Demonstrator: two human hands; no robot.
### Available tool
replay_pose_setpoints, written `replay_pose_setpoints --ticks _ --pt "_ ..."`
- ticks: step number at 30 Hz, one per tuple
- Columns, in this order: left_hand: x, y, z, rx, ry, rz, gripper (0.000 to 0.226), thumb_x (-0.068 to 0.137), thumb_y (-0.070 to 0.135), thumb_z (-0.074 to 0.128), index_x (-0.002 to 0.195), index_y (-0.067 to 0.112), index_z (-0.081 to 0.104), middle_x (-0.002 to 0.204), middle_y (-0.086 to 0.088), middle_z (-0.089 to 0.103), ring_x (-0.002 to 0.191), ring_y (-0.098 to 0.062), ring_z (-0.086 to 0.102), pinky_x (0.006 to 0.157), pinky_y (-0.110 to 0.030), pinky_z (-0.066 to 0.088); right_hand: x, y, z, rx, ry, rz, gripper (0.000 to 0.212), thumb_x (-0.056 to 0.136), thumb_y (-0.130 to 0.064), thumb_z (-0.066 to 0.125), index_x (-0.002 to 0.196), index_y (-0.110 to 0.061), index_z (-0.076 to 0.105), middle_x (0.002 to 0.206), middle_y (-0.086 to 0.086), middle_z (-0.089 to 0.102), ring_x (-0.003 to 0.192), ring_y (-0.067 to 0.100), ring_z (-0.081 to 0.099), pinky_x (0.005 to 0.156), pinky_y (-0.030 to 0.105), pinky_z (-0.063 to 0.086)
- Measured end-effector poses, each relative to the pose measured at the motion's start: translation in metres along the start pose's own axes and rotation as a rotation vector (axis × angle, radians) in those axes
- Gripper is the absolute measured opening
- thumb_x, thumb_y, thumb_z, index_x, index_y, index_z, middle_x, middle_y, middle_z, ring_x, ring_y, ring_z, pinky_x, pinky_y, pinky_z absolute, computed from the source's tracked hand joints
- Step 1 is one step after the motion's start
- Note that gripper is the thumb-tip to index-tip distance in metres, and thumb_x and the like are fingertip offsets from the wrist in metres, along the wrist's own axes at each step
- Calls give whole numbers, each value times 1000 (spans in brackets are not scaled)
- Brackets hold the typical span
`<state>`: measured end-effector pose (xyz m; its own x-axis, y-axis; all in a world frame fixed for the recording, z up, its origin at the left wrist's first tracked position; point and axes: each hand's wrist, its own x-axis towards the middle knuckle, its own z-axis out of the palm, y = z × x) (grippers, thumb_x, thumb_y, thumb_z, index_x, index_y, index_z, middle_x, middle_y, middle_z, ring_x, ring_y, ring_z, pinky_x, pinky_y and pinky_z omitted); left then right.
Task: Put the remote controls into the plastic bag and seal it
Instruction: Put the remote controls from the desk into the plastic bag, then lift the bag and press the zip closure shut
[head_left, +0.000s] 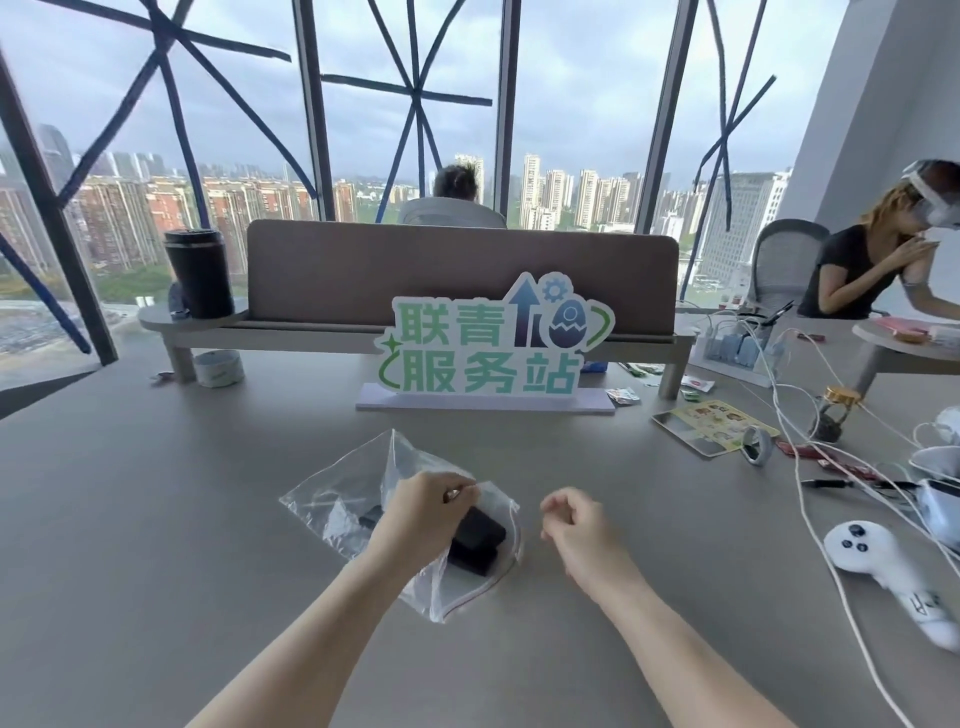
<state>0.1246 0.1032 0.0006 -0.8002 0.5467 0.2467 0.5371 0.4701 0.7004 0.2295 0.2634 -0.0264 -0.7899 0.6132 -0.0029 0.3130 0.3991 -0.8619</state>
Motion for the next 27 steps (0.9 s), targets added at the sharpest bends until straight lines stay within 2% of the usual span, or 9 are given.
replay_pose_setpoints --ticks 2,4,8,12,14,16,20,23,27 --pt "-5 -4 -1 54 -75 -7 25 87 30 57 107 25 71 90 -1 71 71 -10 60 54 -8 38 5 0 3 -81 -102 -22 26 88 -30 61 113 -35 56 101 3 66 72 16 58 65 29 46" --pt "-12 -7 -1 111 -186 -71 44 79 34 62 123 30 60 86 1 64 71 -15 58 54 -10 37 13 -2 14 -107 -201 -37 38 88 -40 62 123 -44 49 99 -5 60 82 19 60 74 32 49" --pt "-30 -13 -1 450 -352 -70 69 70 33 57 136 37 37 98 0 64 90 -22 62 69 -29 50 31 -5 31 -316 -8 -166 19 94 -22 57 108 -20 69 94 1 72 93 27 67 70 29 44" --pt "-40 -24 -8 601 -271 -93 69 71 9 43 136 32 37 119 -4 61 106 -31 58 76 -34 50 31 -6 21 -377 76 -170 16 87 -11 55 90 -20 67 86 6 75 78 31 68 68 36 55" --pt "-32 -23 -24 587 -144 -116 58 75 10 45 129 32 45 121 -3 61 107 -31 59 76 -33 48 28 -11 10 -287 69 -131 18 84 -8 54 83 -21 67 69 4 71 55 25 66 51 31 52" --pt "-20 -17 -47 439 -20 -159 48 77 16 50 123 30 53 113 -3 66 95 -30 66 76 -32 51 24 -27 -3 10 47 -70 24 84 0 54 77 -17 71 58 7 67 35 17 56 36 23 43" --pt "7 18 -101 -294 102 -241 6 82 6 61 85 10 65 80 -11 67 49 -22 68 56 -35 61 12 -88 -41 576 19 -54 15 86 4 65 85 -6 76 58 8 71 34 10 56 34 20 46" --pt "21 47 -140 -530 204 -144 11 79 -2 67 74 7 63 68 -10 61 42 -8 62 47 -20 56 -1 -135 -69 624 23 -210 8 87 -2 70 85 -8 76 62 5 75 39 8 60 40 20 53" --pt "25 60 -162 -624 152 -109 11 75 2 73 85 1 70 76 -14 67 57 -11 66 61 -17 57 -7 -162 -90 411 117 -311 8 87 -9 72 81 -8 78 66 7 74 38 10 58 39 22 53"
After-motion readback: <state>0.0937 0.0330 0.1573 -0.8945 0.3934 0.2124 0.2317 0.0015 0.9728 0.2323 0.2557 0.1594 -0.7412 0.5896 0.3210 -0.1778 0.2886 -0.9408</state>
